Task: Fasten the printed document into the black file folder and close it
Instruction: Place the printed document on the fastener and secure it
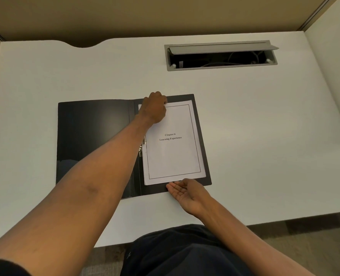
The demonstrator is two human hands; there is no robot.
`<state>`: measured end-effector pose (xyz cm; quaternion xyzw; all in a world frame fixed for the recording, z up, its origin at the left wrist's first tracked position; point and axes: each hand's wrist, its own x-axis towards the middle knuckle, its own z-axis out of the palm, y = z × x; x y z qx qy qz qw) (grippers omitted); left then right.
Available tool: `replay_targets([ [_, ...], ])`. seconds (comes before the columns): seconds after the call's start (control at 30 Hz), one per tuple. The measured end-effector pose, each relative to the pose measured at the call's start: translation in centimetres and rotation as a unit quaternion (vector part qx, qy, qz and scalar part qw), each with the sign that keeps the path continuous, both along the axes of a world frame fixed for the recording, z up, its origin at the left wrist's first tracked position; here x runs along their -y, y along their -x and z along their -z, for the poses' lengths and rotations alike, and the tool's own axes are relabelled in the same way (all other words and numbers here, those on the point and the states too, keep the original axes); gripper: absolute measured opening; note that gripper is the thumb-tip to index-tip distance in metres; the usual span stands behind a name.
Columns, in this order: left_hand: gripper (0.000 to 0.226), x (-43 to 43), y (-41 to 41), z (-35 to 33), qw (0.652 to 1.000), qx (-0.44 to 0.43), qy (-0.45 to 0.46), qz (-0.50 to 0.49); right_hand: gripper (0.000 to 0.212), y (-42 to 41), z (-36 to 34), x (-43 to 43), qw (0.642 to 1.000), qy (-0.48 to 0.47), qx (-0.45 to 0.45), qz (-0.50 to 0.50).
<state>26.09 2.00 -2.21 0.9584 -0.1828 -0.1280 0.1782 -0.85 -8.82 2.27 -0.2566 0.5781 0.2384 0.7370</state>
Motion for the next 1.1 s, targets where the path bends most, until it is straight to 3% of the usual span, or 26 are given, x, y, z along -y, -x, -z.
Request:
replay_targets([
  [0.1,0.032,-0.3,-0.1,0.0,1.000,0.006,0.000,0.000,0.020,0.5,0.0,0.4,0.998,0.013,0.018,-0.061],
  [0.2,0.034,-1.0,-0.2,0.0,1.000,0.017,0.010,-0.006,0.023,0.9,-0.4,1.3,0.960,0.099,0.067,-0.253],
  [0.3,0.034,-2.5,-0.4,-0.2,0.996,0.047,0.032,-0.073,0.020,-1.4,-0.7,3.0,0.873,0.288,0.171,-0.355],
  [0.4,0.036,-4.8,-0.3,0.0,0.979,0.049,0.087,-0.177,0.020,-6.5,-0.3,5.5,0.740,0.514,0.218,-0.375],
  [0.43,0.036,-5.6,-0.1,0.1,0.970,0.038,0.119,-0.210,0.024,-8.2,0.0,6.3,0.701,0.557,0.225,-0.384],
  [0.5,0.033,-6.9,0.2,0.5,0.954,0.010,0.165,-0.250,0.028,-10.6,1.2,7.7,0.665,0.585,0.221,-0.408],
  [0.8,0.026,-8.7,0.7,1.0,0.925,-0.070,0.255,-0.271,0.030,-12.7,4.0,8.1,0.652,0.560,0.210,-0.466],
  [1.1,0.024,-8.3,1.1,1.2,0.909,-0.070,0.276,-0.304,0.056,-12.7,3.9,7.4,0.626,0.561,0.234,-0.489],
])
